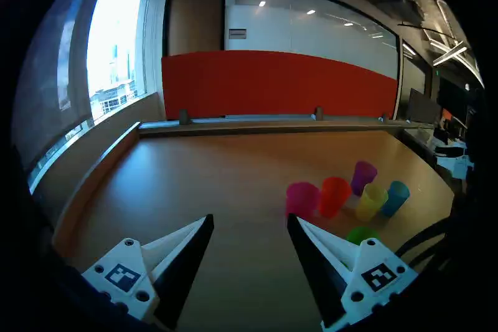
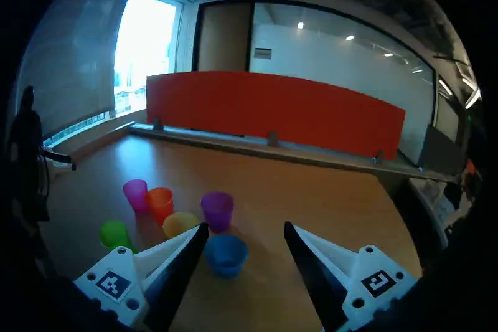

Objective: Pour water

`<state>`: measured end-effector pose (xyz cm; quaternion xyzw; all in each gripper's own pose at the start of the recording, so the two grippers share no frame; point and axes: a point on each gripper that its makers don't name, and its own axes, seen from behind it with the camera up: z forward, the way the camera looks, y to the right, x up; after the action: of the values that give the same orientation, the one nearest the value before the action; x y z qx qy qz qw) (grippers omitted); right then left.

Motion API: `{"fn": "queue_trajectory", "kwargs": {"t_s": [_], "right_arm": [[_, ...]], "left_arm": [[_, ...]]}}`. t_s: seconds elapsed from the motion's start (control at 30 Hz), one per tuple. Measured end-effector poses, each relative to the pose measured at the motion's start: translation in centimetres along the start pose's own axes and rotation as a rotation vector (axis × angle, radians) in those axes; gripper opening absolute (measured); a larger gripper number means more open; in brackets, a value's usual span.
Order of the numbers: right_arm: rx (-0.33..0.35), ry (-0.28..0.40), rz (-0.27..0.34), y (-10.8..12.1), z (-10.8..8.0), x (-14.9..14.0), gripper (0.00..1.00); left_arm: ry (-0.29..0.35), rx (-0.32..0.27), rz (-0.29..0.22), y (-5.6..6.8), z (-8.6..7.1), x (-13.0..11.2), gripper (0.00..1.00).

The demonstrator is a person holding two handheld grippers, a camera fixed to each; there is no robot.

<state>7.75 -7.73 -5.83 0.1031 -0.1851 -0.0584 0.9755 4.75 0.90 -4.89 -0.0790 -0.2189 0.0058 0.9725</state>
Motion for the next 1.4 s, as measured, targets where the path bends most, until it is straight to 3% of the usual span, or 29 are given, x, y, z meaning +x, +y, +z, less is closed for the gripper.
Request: {"fn": "queue_trajectory", "kwargs": {"t_s": [0.4, 0.67, 0.97, 1.4], "right_arm": [[-0.149, 0.151, 0.006, 5.0, 0.2, 6.5, 0.94], [-0.197, 0.22, 0.009, 7.3, -0.4, 9.7, 0.94], [-0.224, 0.261, 0.006, 8.3, -0.3, 11.3, 0.94], [-0.267, 0.237, 0.03, 9.4, -1.1, 11.5, 0.94]], "left_arm": [[0.128, 0.025, -0.02, -1.5, -0.4, 5.6, 0.87], [0.222, 0.034, 0.002, -2.7, -1.1, 9.7, 0.87], [0.317, 0.046, -0.026, -3.9, -1.5, 12.3, 0.87], [0.367, 0.01, -0.024, -2.5, 0.3, 12.7, 0.87]]}}
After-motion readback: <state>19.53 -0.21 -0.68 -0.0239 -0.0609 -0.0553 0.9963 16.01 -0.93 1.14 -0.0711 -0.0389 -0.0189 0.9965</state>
